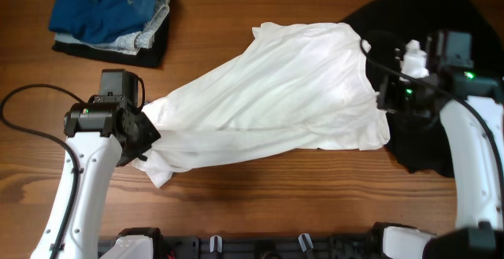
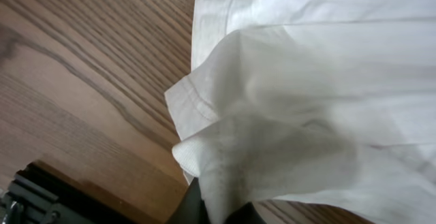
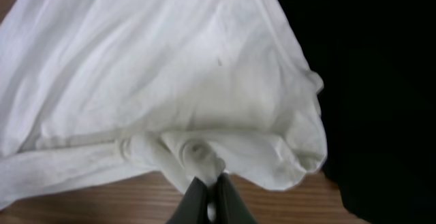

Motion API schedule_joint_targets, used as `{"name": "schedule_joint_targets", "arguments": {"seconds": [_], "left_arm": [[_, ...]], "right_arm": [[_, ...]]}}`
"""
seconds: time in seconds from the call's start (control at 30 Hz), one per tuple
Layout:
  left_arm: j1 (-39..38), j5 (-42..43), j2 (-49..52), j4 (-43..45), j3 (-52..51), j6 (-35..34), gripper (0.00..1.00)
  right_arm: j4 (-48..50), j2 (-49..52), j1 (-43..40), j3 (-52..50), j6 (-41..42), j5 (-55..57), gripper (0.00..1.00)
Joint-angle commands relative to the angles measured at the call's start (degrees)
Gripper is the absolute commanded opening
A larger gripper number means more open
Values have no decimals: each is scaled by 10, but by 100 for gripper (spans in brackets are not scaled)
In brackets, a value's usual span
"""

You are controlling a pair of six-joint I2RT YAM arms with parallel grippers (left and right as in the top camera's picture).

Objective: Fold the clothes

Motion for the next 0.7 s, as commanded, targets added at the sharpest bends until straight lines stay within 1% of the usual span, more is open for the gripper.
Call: {"name": "schedule_joint_targets", "arguments": {"seconds": [0.0,0.1,0.27,0.3,0.33,0.4,0.43,0.47,0.5,0.53,0.6,0.67], "left_arm": [[4,-3,28,15,-4,-12,4],[4,-3,66,20,-5,-12,4],[4,-3,120,66,-23,-12,4],[4,-3,130,78,-23,-11,18],[4,-4,137,88,-23,-9,29],[4,-4,144,102,-23,-9,38],[4,-4,145,108,-23,-9,51],[4,-4,146,114,-23,-4,70],[4,-4,146,118,-23,10,84],[4,-6,145,135,-19,56,100],[4,-6,145,138,4,85,100],[4,-4,145,153,47,129,100]], "right_arm": [[30,49,21,-4,4,-7,4],[53,80,23,-4,7,-12,4],[73,83,23,-4,7,-9,4],[76,83,23,-4,6,-4,9],[80,83,23,-4,7,-2,13],[90,83,23,-4,6,-2,15],[99,83,23,-4,7,-2,22],[107,83,23,-4,6,-2,36],[116,83,23,-4,3,-3,48],[132,83,23,2,3,-3,61],[135,83,23,20,3,-3,64],[140,83,23,47,0,-3,72]]}}
